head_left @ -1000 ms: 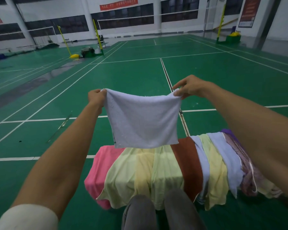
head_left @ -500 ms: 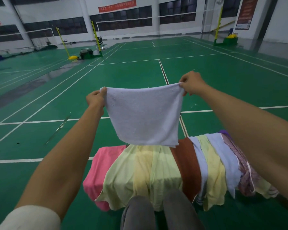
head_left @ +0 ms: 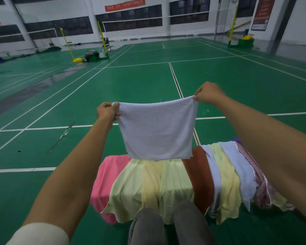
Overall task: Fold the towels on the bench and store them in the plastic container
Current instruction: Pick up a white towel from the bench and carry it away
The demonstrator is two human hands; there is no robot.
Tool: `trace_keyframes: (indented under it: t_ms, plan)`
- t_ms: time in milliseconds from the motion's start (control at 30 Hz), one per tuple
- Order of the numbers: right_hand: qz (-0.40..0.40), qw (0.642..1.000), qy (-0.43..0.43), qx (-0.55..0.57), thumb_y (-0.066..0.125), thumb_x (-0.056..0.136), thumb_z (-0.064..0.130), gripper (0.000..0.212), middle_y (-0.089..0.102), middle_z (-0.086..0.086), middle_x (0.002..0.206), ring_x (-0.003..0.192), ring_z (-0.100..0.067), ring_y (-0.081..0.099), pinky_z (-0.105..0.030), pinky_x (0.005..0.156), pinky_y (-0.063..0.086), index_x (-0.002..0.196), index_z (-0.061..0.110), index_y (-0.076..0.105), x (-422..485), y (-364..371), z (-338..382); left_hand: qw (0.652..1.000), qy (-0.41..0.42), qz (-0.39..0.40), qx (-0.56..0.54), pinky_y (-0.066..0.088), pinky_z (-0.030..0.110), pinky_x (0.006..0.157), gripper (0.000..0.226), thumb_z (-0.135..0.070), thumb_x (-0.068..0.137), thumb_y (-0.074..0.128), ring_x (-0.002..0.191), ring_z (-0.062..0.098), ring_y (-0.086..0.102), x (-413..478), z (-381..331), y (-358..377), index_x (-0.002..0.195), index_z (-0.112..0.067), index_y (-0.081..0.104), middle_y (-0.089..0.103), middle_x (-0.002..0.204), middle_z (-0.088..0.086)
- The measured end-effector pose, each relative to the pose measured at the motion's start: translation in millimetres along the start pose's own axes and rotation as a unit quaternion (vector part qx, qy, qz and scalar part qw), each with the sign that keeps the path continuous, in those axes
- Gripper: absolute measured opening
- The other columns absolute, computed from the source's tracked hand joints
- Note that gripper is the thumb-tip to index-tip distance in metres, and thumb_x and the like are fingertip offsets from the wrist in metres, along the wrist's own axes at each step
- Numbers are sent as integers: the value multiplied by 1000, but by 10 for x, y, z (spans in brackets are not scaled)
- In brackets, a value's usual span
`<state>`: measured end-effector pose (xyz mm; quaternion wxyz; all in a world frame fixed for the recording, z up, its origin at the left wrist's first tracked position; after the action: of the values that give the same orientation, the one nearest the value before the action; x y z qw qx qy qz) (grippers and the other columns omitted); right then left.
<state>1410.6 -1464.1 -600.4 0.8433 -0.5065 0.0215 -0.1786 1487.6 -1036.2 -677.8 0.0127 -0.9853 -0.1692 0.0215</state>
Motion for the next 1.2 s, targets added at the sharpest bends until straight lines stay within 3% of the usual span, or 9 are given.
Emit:
trace_keyframes:
  t_ms: [100, 200, 400, 567, 667, 800, 933, 1100, 1200]
  plan:
    - [25, 989, 72, 129, 65, 84, 1, 13, 74, -14, 77, 47, -20, 54, -22, 45, 41, 93, -4, 72, 43, 163, -96, 997, -16, 44, -67, 62, 34, 82, 23, -11, 98, 66, 79, 23, 70, -4, 22, 174, 113, 1, 53, 59, 115, 17]
    - [49, 967, 92, 231, 60, 93, -3, 6, 76, -13, 83, 57, -24, 71, -23, 40, 45, 95, 1, 64, 19, 295, -68, 995, -8, 63, -82, 61, 39, 89, 19, -13, 101, 63, 99, 30, 67, 26, -16, 284, 107, -1, 50, 56, 125, 23]
    - [29, 935, 93, 340, 63, 92, -3, 14, 73, -13, 103, 61, -25, 74, -24, 41, 49, 100, 8, 64, 63, 401, -96, 991, -7, 96, -93, 62, 45, 81, 15, -20, 104, 57, 97, 33, 64, 63, -78, 341, 99, -10, 48, 52, 116, 16]
    - [5, 906, 101, 411, 69, 91, 0, 13, 76, -12, 97, 55, -19, 72, -22, 39, 47, 97, 9, 64, -74, 346, -206, 980, -24, 166, -109, 63, 51, 76, 14, -25, 106, 53, 93, 36, 70, -135, -114, 346, 101, -14, 47, 55, 114, 15]
    - [67, 904, 118, 405, 71, 90, 1, 19, 78, -9, 90, 61, -19, 74, -20, 43, 49, 108, 5, 67, -271, 434, -338, 973, -52, 191, -120, 63, 49, 78, 13, -19, 105, 55, 100, 38, 68, -315, 60, 245, 107, -8, 49, 54, 119, 19]
    - [255, 910, 136, 298, 71, 90, 4, 27, 78, -8, 101, 86, -20, 76, -20, 51, 52, 117, 1, 67, -683, 725, -648, 941, -154, 298, -35, 63, 41, 76, 15, -13, 102, 57, 99, 42, 70, -673, 606, 84, 111, -3, 50, 51, 125, 24]
    - [383, 893, 137, 193, 66, 95, 4, 30, 77, -9, 106, 96, -20, 74, -20, 49, 52, 124, -1, 64, -1153, 1011, -950, 854, -235, 436, 159, 58, 46, 93, 24, -17, 96, 63, 116, 41, 66, -1161, 1210, -143, 114, -4, 55, 64, 128, 19]
    - [512, 841, 156, 72, 62, 98, 2, 24, 76, -11, 106, 93, -23, 75, -24, 61, 56, 122, 1, 64, -1715, 1310, -1190, 715, -323, 527, 327, 61, 42, 89, 26, -14, 96, 68, 115, 41, 67, -1636, 1699, -380, 115, -1, 56, 68, 124, 21]
    - [483, 859, 156, 69, 66, 95, 3, 27, 76, -13, 109, 100, -27, 75, -27, 64, 57, 122, 0, 65, -1689, 1349, -1237, 766, -266, 491, 318, 62, 42, 87, 21, -16, 98, 65, 102, 34, 72, -1548, 1631, -268, 111, -2, 58, 70, 115, 20]
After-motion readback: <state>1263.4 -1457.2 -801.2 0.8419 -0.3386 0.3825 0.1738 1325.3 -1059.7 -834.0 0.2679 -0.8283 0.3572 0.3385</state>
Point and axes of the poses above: each hand's wrist, its own x-axis towards the middle knuckle, its own y-axis out of the palm, z = x × y, the point moved 8 cm from there along x, towards the middle knuckle
